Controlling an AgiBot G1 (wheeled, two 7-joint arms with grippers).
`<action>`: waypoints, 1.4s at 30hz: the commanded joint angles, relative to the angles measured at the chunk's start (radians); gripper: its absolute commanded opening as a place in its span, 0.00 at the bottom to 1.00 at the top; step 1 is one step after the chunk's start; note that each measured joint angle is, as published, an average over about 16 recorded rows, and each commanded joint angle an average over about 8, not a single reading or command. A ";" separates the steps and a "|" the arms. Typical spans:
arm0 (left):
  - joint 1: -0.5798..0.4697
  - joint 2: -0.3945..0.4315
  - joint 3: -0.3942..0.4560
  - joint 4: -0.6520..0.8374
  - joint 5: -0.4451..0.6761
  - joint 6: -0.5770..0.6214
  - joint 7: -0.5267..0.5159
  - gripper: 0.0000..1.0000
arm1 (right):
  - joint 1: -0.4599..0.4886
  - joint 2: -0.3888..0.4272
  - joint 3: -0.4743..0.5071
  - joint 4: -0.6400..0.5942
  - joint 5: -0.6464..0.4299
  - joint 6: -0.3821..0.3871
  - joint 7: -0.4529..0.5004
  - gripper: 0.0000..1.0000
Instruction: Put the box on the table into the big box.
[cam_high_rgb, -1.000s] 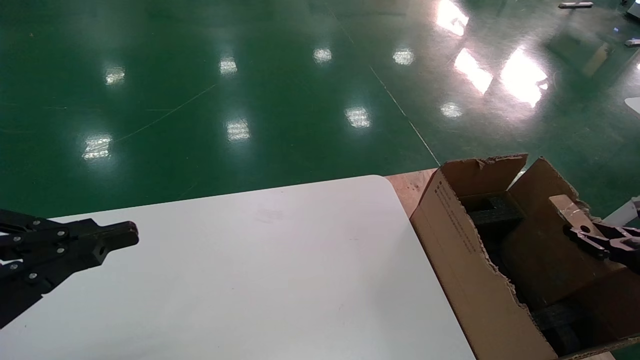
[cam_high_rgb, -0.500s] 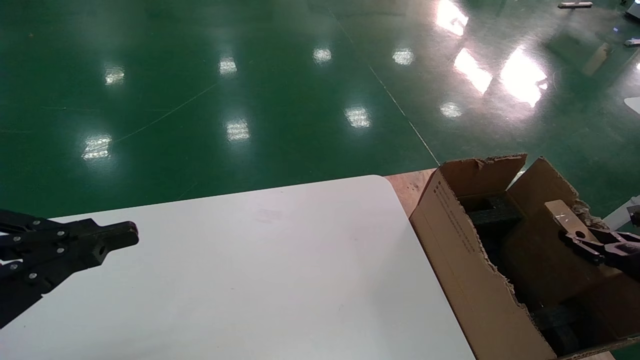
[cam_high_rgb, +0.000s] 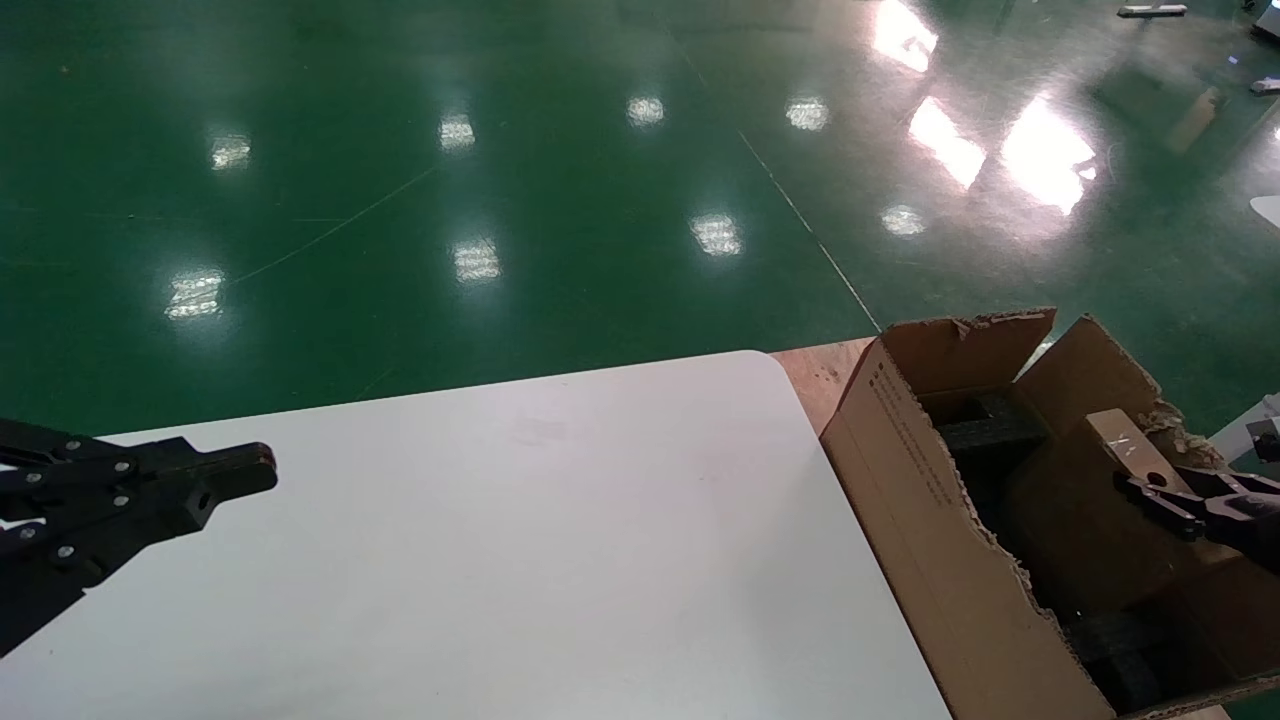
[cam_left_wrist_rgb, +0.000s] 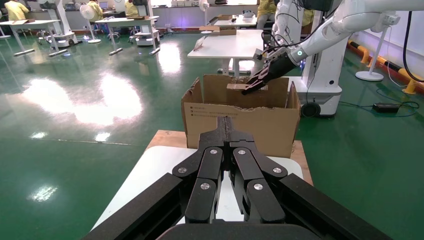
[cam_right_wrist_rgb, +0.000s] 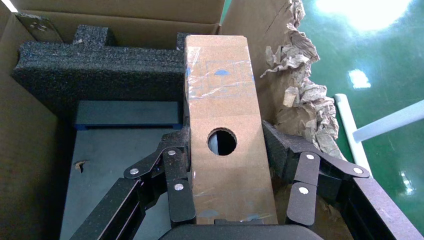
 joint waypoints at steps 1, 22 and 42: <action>0.000 0.000 0.000 0.000 0.000 0.000 0.000 0.94 | -0.001 0.001 -0.001 0.004 -0.001 0.002 0.001 1.00; 0.000 0.000 0.000 0.000 0.000 0.000 0.000 1.00 | -0.001 0.001 -0.002 0.003 -0.004 0.003 0.001 1.00; 0.000 0.000 0.000 0.000 0.000 0.000 0.000 1.00 | 0.201 -0.038 -0.045 0.102 0.023 -0.163 -0.089 1.00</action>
